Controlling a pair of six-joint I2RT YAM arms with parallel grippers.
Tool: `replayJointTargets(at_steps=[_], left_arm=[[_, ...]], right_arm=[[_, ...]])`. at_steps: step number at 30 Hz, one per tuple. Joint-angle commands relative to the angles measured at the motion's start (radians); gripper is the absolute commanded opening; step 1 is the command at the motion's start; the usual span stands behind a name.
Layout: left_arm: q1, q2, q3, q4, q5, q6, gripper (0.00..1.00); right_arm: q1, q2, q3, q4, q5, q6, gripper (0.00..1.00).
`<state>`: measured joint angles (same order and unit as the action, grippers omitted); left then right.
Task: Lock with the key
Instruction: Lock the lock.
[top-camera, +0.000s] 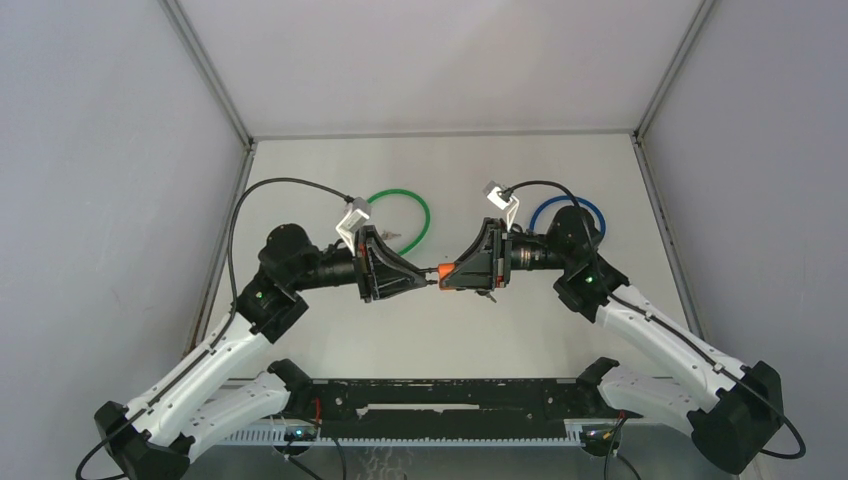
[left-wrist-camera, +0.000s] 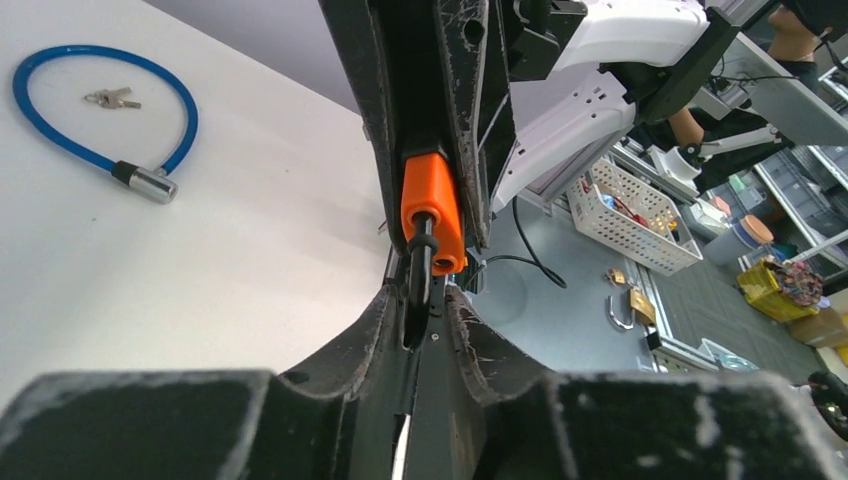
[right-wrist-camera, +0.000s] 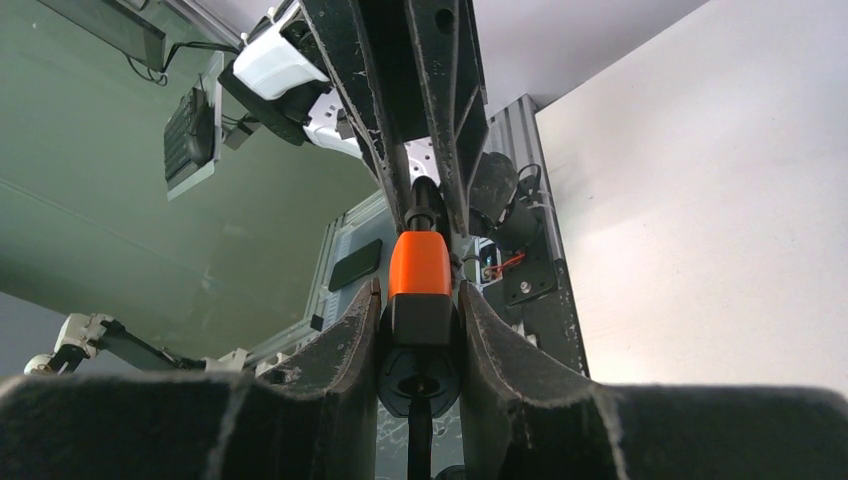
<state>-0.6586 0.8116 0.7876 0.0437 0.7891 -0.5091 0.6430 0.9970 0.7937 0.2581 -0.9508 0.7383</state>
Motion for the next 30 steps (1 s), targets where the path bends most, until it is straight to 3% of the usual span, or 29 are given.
replayJointTargets(at_steps=[1,5,6,30], left_arm=[[-0.007,0.0,0.041,0.076,0.008,-0.042,0.23],[-0.009,0.005,0.039,0.081,0.011,-0.057,0.01],[-0.01,0.007,0.039,0.08,0.015,-0.063,0.0],[-0.046,0.056,0.02,0.155,-0.012,-0.152,0.0]], right_arm=[[0.01,-0.003,0.056,0.062,0.018,-0.001,0.0],[0.01,0.0,0.056,0.056,0.025,-0.011,0.0],[0.012,0.0,0.056,0.054,0.028,-0.017,0.0],[0.083,0.025,0.056,0.029,0.133,-0.111,0.0]])
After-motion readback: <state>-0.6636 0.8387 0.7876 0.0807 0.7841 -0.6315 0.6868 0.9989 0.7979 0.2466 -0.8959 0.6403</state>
